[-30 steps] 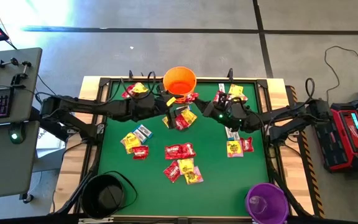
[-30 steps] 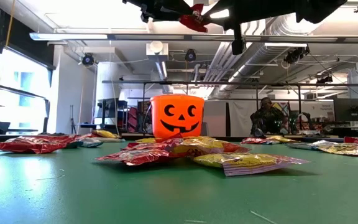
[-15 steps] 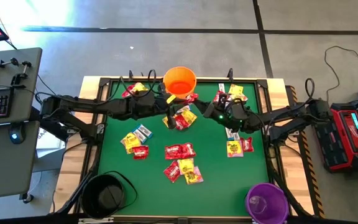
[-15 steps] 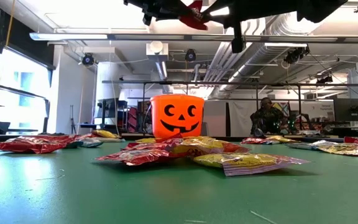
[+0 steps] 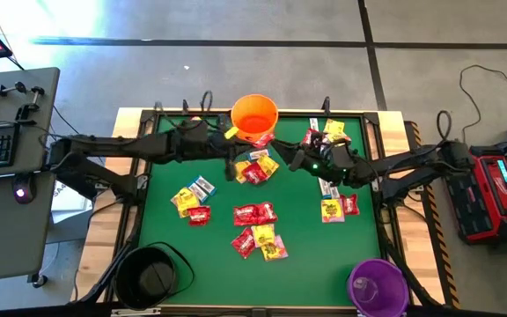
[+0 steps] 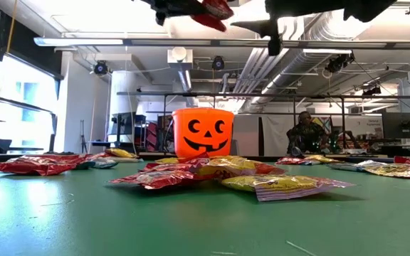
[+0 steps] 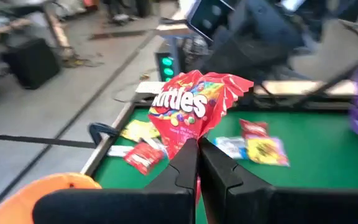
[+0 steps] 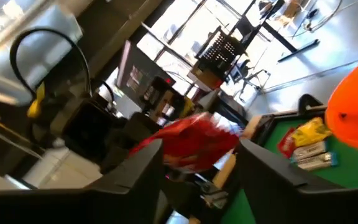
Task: Sort candy by brand, put in halloween buckets
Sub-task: Put the red candy into the black bucket
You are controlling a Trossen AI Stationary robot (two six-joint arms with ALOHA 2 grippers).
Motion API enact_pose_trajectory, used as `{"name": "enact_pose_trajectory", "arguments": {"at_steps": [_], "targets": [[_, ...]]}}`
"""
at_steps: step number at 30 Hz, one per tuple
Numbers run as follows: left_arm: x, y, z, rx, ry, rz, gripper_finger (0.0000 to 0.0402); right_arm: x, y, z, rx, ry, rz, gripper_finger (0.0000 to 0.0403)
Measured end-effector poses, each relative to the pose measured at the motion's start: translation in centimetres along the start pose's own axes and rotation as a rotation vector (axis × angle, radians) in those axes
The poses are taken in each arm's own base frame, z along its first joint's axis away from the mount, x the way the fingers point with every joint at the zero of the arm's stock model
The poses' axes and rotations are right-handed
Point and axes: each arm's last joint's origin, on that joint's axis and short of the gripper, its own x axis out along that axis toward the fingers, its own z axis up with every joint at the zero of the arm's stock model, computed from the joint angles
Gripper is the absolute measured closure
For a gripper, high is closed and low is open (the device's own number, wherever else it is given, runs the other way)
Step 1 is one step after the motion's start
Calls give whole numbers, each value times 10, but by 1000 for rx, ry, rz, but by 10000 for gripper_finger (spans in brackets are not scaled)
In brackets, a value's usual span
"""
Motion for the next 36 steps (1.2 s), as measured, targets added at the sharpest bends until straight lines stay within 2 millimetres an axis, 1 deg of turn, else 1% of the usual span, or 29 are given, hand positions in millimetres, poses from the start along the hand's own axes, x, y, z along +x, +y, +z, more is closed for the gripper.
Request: {"name": "enact_pose_trajectory", "arguments": {"at_steps": [2, 5, 10, 14, 17, 22, 28, 32, 36], "targets": [[-16, 3, 3, 8, 16, -53, 401, -4, 1, 5, -26, 23, -11, 195], [-42, 4, 2, 56, 74, -149, 401, -10, 0, 11, -71, 68, -47, 192], [-79, 1, -8, 68, 214, -315, 401, -16, -5, 14, -112, 124, -108, 211], [-108, -9, -14, 65, 276, -485, 401, -18, -8, 12, -133, 164, -133, 229], [-128, -19, -17, 19, 332, -610, 401, -19, -10, 10, -146, 189, -151, 245], [-150, -43, -22, -150, 479, -820, 401, -19, -11, 9, -150, 212, -148, 268], [-176, -76, -29, -228, 686, -967, 401, -18, -14, 10, -156, 241, -146, 274], [-192, -94, -33, -239, 802, -992, 401, -19, -16, 8, -165, 260, -158, 274], [-201, -115, -40, -196, 876, -950, 401, -19, -17, 7, -174, 274, -174, 274]]}}
